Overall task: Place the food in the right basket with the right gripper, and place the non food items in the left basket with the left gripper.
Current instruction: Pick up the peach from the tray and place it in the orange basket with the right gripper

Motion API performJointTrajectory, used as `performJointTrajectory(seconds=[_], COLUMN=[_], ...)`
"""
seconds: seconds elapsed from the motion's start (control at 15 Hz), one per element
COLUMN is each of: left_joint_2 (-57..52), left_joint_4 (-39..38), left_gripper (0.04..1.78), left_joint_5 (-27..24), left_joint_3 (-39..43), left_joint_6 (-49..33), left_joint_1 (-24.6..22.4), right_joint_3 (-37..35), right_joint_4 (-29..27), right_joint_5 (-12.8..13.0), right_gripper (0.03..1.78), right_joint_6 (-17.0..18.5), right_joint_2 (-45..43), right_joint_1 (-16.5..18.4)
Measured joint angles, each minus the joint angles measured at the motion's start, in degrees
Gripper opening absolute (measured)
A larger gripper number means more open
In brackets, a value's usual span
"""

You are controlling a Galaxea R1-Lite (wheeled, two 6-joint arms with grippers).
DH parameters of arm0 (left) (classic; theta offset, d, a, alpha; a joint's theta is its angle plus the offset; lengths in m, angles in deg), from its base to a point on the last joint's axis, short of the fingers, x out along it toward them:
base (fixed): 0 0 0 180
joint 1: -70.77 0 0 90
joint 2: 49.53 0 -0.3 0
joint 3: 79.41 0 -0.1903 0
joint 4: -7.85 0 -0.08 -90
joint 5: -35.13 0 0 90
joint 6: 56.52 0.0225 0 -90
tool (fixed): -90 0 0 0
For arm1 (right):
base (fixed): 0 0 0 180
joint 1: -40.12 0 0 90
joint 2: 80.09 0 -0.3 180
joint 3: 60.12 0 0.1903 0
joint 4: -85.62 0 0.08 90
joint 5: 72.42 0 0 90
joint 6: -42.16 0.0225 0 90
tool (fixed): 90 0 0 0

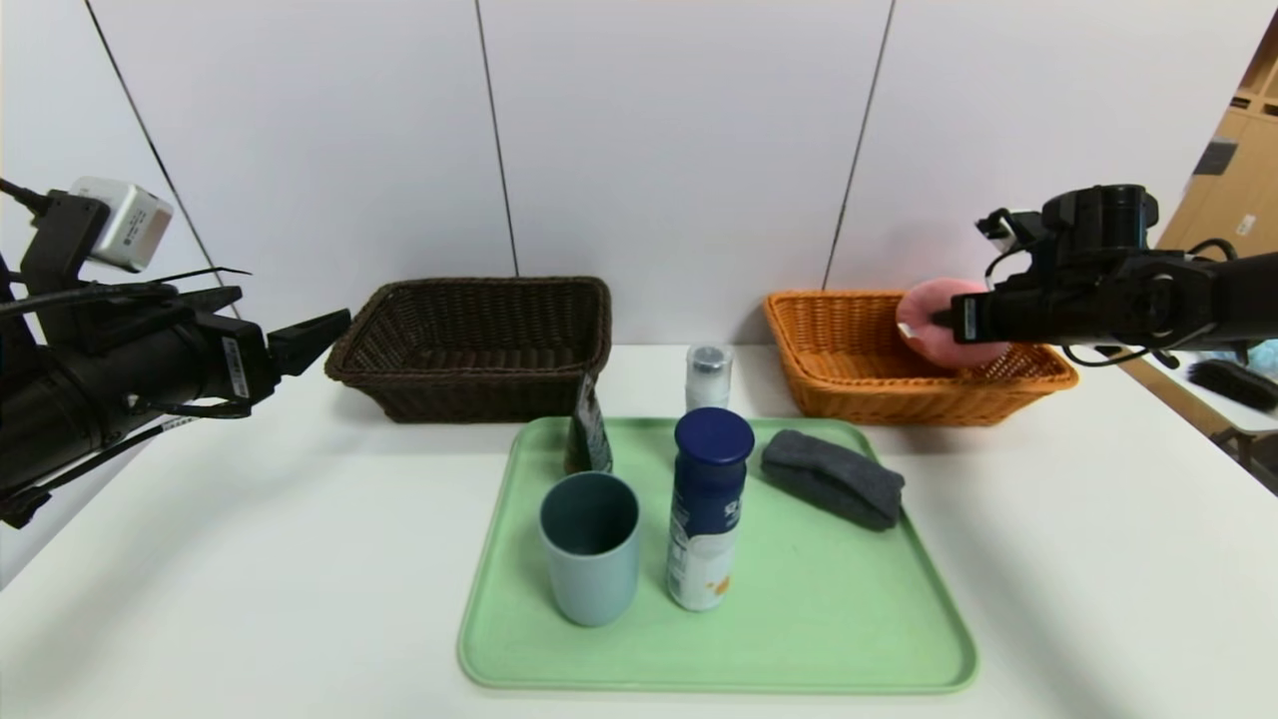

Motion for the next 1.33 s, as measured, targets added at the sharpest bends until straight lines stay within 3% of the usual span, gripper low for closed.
performJointTrajectory(seconds=[0.27, 0.53, 0.73, 1.0, 1.33], left_joint_2=[0.0, 0.0, 0.0, 0.0, -0.1], left_joint_4=[0.0, 0.0, 0.0, 0.0, 0.0], left_gripper=[1.69, 1.69, 1.69, 1.69, 1.69], left_joint_5=[0.0, 0.0, 0.0, 0.0, 0.0], left_joint_3=[0.1, 0.0, 0.1, 0.1, 0.1], left_joint_6=[-0.1, -0.1, -0.2, -0.1, -0.2], left_joint_1=[0.0, 0.0, 0.0, 0.0, 0.0], right_joint_3=[-0.3, -0.8, -2.1, -3.3, -7.0], right_joint_4=[-0.7, -0.7, -1.9, -7.8, -7.5], right_joint_5=[0.0, -0.1, -0.9, -1.0, 0.1], right_gripper=[1.09, 1.35, 1.46, 1.56, 1.63], right_joint_6=[0.4, 0.5, 0.9, 0.7, 0.9], right_joint_2=[-0.8, -3.5, -10.1, -19.4, -17.9], right_joint_1=[0.1, -0.1, -2.3, -8.6, -6.3])
